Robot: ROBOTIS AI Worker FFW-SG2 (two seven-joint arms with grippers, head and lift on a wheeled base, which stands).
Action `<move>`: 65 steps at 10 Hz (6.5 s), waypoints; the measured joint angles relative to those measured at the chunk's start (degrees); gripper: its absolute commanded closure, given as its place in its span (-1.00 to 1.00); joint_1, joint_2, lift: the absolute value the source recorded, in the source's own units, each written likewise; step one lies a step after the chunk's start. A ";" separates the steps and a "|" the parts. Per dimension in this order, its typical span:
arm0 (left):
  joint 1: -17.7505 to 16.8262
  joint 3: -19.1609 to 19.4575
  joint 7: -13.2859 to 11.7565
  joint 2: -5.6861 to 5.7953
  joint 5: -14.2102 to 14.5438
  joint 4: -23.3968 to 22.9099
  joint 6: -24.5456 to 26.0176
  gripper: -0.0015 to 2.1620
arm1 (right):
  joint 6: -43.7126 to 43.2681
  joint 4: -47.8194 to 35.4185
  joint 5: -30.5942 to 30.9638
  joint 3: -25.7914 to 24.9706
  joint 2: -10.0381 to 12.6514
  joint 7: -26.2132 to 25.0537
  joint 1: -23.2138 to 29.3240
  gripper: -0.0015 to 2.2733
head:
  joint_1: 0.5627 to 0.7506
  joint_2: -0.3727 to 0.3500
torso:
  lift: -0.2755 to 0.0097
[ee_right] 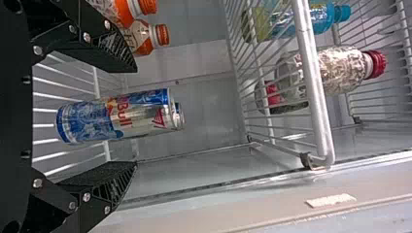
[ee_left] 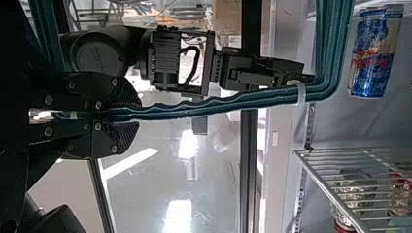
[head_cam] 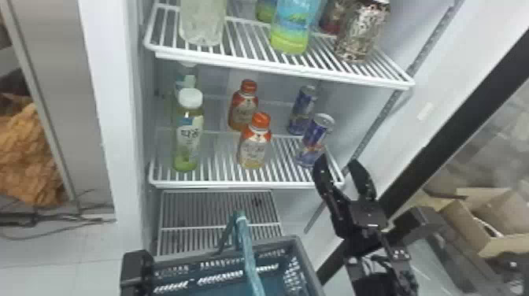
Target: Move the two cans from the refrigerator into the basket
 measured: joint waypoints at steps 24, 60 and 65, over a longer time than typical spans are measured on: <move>-0.06 0.20 -0.18 0.26 0.70 0.00 -0.95 0.12 | 0.01 15.87 2.82 4.53 -1.98 -3.25 -17.04 -0.20 | 0.41 -0.94 | -0.93; -0.65 -0.80 -0.45 0.70 0.83 0.00 -1.24 0.12 | 79.46 -47.92 -9.07 -15.38 0.17 10.24 16.56 -0.55 | 0.41 -0.94 | -0.93; -0.50 -0.66 -0.35 0.58 0.73 0.00 -1.23 0.12 | 63.20 -40.14 -6.08 -14.46 0.68 11.09 13.75 -0.55 | 0.41 -0.94 | -0.93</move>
